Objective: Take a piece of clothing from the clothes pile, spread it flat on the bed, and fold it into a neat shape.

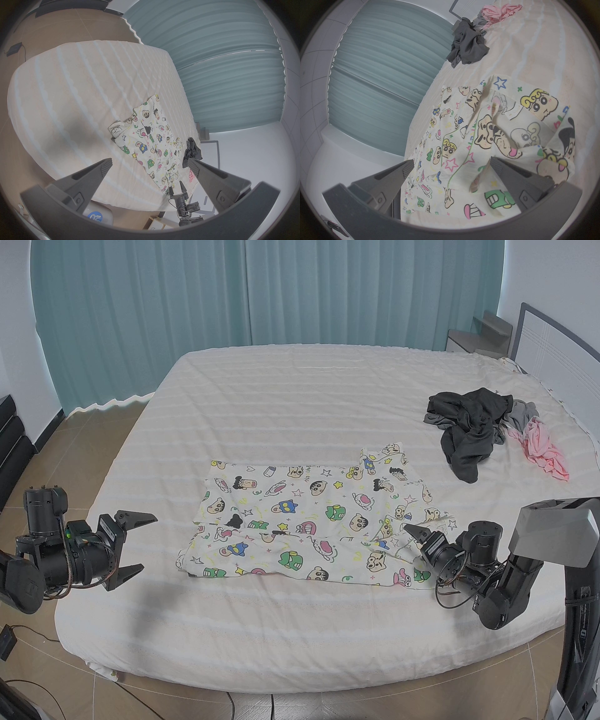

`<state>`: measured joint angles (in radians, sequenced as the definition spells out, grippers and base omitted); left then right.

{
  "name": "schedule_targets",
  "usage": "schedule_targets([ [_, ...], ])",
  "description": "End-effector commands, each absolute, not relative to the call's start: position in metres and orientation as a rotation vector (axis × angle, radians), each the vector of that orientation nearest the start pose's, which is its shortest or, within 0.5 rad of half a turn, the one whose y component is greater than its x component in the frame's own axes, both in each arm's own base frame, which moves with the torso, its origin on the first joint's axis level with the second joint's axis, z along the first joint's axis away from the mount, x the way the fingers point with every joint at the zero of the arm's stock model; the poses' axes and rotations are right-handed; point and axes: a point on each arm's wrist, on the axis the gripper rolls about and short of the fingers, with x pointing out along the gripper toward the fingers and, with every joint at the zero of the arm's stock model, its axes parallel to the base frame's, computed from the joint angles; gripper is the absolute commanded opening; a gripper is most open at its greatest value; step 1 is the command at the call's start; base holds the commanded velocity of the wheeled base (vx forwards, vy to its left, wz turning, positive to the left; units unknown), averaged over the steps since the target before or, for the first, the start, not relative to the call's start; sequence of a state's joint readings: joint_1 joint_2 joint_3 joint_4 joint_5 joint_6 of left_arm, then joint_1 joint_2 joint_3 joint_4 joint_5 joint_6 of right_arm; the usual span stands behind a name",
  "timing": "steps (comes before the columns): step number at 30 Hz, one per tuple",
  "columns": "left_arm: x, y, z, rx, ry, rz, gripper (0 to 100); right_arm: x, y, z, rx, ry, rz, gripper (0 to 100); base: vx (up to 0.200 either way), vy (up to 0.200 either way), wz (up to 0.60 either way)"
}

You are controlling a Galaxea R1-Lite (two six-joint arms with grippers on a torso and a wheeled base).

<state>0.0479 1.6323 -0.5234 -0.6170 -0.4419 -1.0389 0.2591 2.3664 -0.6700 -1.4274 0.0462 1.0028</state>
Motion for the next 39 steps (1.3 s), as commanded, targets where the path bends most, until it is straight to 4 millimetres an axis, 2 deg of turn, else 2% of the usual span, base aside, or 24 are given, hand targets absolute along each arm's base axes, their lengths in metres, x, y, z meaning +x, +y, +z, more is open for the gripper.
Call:
schedule_targets([
  [1,0.253,0.001,0.128,-1.125,0.650,-0.103,100,0.351,0.100,0.005,0.961,0.394,0.162,100,0.000,0.000,0.00],
  [6,0.253,0.001,0.128,-1.124,0.653,-0.104,100,0.351,0.103,0.007,0.960,0.393,0.173,100,0.000,0.000,0.00],
  [18,0.253,-0.004,0.124,-1.121,0.677,-0.111,100,0.353,0.102,-0.013,0.987,0.442,0.142,100,0.000,0.000,0.00],
  [28,0.252,-0.004,0.123,-1.121,0.682,-0.110,100,0.355,0.101,-0.021,0.990,0.457,0.131,100,0.000,0.000,0.00],
  [33,0.252,-0.004,0.123,-1.119,0.678,-0.111,100,0.370,0.104,-0.027,1.000,0.454,0.154,100,0.000,0.000,0.00],
  [34,0.252,-0.004,0.123,-1.119,0.678,-0.111,100,0.371,0.104,-0.029,1.010,0.460,0.151,0,0.000,0.000,0.00],
  [39,0.252,-0.004,0.123,-1.119,0.678,-0.111,100,0.372,0.102,-0.025,1.024,0.445,0.146,0,0.000,0.000,0.00],
])
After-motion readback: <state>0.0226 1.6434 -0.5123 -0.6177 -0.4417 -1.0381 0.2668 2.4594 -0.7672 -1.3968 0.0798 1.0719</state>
